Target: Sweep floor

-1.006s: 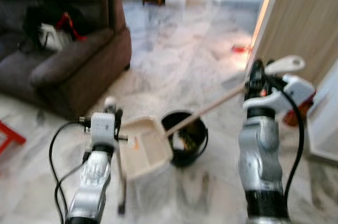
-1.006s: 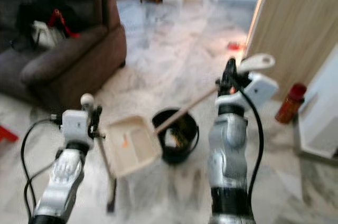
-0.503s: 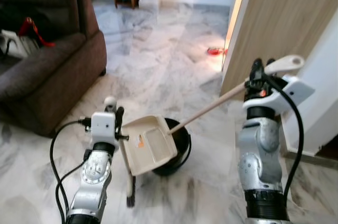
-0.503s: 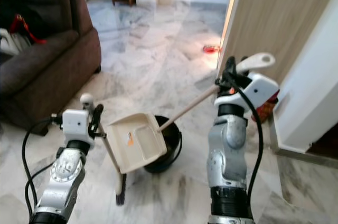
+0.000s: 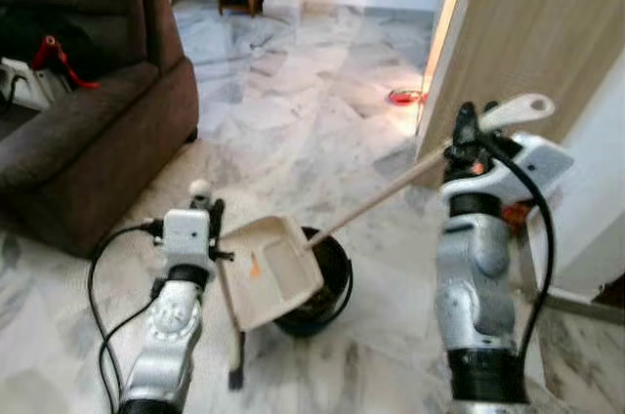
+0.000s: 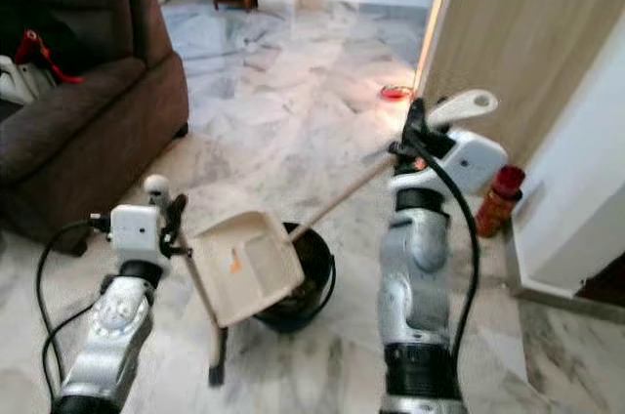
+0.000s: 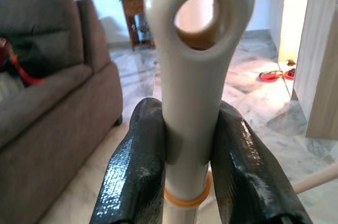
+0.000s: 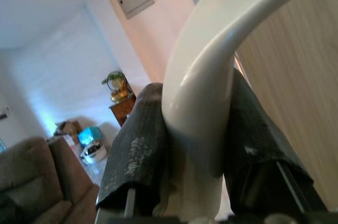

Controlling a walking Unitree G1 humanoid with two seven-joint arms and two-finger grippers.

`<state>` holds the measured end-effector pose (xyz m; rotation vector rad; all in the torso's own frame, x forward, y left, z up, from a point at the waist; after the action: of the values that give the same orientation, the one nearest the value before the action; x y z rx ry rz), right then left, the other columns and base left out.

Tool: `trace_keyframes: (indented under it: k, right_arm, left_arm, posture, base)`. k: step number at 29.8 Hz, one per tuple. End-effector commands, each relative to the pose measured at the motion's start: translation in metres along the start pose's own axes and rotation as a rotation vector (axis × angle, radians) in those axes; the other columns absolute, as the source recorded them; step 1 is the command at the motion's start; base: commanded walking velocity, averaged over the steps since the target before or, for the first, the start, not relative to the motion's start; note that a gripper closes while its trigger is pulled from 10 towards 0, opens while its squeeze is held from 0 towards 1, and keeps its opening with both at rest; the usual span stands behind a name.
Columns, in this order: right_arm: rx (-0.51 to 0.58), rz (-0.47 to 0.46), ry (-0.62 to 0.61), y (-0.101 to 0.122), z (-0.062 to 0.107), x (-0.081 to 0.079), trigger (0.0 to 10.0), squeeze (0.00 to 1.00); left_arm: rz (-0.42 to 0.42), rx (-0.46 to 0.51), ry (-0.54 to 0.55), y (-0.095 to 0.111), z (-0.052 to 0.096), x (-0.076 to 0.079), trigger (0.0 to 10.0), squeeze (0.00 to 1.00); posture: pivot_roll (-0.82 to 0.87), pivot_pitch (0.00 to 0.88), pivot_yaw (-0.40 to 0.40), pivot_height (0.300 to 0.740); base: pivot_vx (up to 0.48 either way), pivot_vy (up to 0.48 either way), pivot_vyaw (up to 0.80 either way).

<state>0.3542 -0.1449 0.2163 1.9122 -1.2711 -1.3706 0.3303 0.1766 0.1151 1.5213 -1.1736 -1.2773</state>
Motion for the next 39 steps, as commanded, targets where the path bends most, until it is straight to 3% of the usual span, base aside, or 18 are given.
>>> trace_keyframes:
  k: [1, 39]
  right_arm:
    - [0.076, -0.033, 0.015, 0.0189, -0.0043, -0.0051, 10.0, 0.00]
    - [0.068, -0.040, 0.040, 0.0201, -0.0055, -0.0105, 10.0, 0.00]
  left_arm:
    - [0.010, 0.052, -0.003, 0.0128, -0.0034, 0.0029, 10.0, 0.00]
    - [0.018, 0.055, -0.011, 0.0135, -0.0031, 0.0048, 10.0, 0.00]
  posture:
    - [0.04, 0.000, 0.044, 0.740]
    - [0.03, 0.000, 0.042, 0.740]
  base:
    - [0.296, 0.000, 0.00]
    - [0.297, 0.000, 0.00]
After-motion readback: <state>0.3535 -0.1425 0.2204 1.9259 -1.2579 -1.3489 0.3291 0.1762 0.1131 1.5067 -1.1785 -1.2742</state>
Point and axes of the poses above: a point about 5 cm out from each wrist's last joint towards the gripper, its own z axis pointing back from the gripper into the wrist, its own y axis along the axis of the wrist's last joint, x = y × z, the point moved 4 cm from there along -z, pointing out of the wrist towards the gripper, and after that the axes turned 5 degrees about -z, right-handed, at the moved point
